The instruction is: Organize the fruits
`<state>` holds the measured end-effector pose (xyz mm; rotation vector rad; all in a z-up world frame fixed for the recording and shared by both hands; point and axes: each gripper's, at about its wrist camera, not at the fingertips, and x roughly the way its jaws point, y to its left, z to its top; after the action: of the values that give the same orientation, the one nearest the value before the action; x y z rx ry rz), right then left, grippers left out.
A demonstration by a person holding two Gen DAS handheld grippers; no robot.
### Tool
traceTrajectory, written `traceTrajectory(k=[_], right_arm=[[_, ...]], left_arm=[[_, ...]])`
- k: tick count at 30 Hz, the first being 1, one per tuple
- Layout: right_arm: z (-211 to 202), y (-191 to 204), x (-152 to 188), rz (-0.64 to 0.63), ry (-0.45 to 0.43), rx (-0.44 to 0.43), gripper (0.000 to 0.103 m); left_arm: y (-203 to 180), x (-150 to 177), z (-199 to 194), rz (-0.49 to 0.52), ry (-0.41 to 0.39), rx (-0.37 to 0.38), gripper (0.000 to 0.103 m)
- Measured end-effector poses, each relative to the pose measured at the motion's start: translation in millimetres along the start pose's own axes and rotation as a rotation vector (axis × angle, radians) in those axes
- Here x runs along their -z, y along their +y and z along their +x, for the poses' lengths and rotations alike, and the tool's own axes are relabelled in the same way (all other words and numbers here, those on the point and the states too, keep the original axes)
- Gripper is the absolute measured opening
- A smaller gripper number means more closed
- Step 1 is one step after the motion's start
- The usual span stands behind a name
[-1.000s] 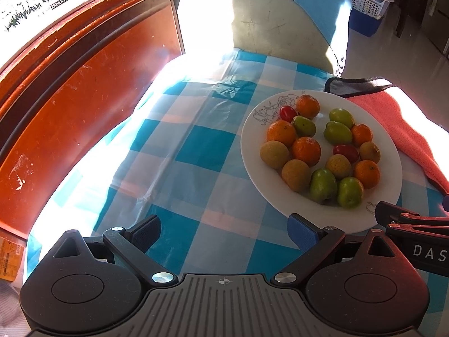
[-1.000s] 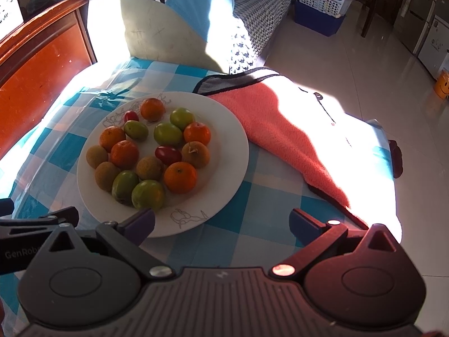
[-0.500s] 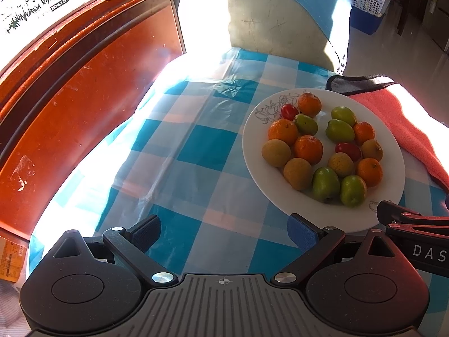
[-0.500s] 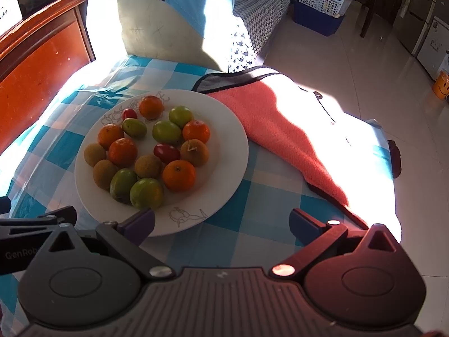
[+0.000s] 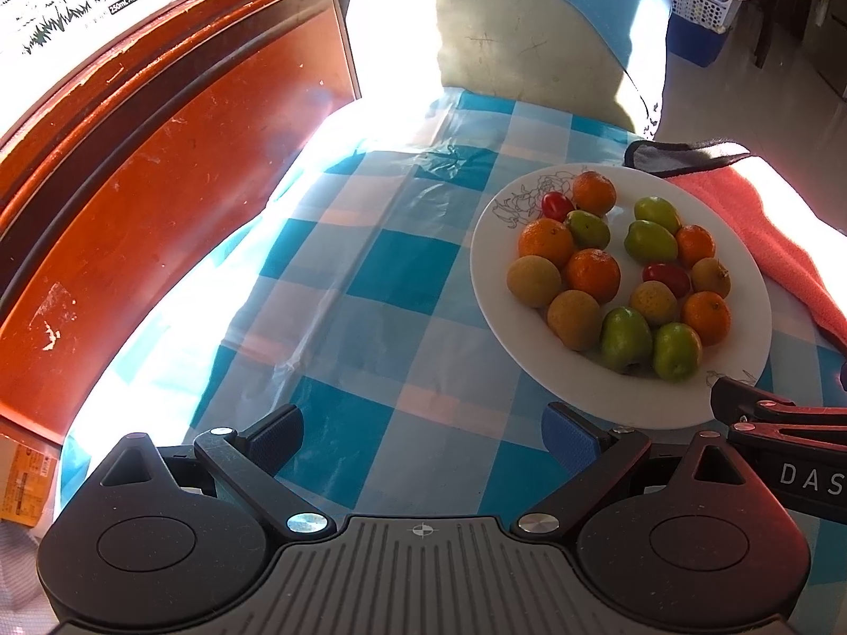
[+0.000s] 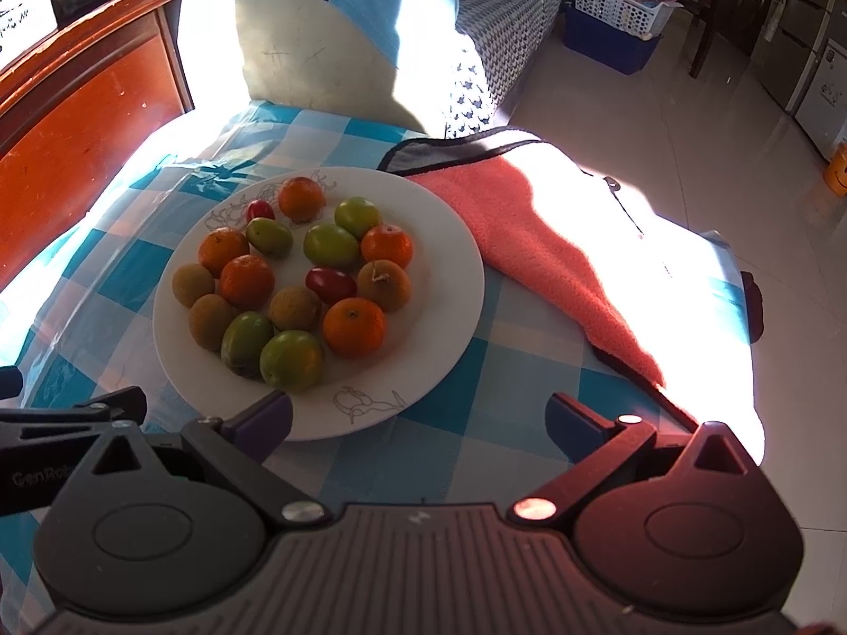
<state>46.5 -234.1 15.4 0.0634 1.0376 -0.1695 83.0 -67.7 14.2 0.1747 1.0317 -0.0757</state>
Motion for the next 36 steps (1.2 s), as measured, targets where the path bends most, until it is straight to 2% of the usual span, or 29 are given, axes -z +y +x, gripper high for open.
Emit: traceTrajectory(k=[16, 24, 36], right_arm=[[-15.7, 6.8, 22.9, -0.019, -0.004, -0.039, 0.101], [-27.2, 7.7, 52.2, 0.008, 0.016, -0.078, 0.101], [-43.4, 5.1, 96.5, 0.032, -0.026, -0.162, 0.101]], left_arm=[[10.8, 27.4, -18.9, 0.016, -0.023, -0.015, 0.097], [19.1, 58.4, -29.5, 0.015, -0.010, 0.001, 0.097], [31.0, 87.4, -49.6, 0.011, -0.028, 0.052, 0.098]])
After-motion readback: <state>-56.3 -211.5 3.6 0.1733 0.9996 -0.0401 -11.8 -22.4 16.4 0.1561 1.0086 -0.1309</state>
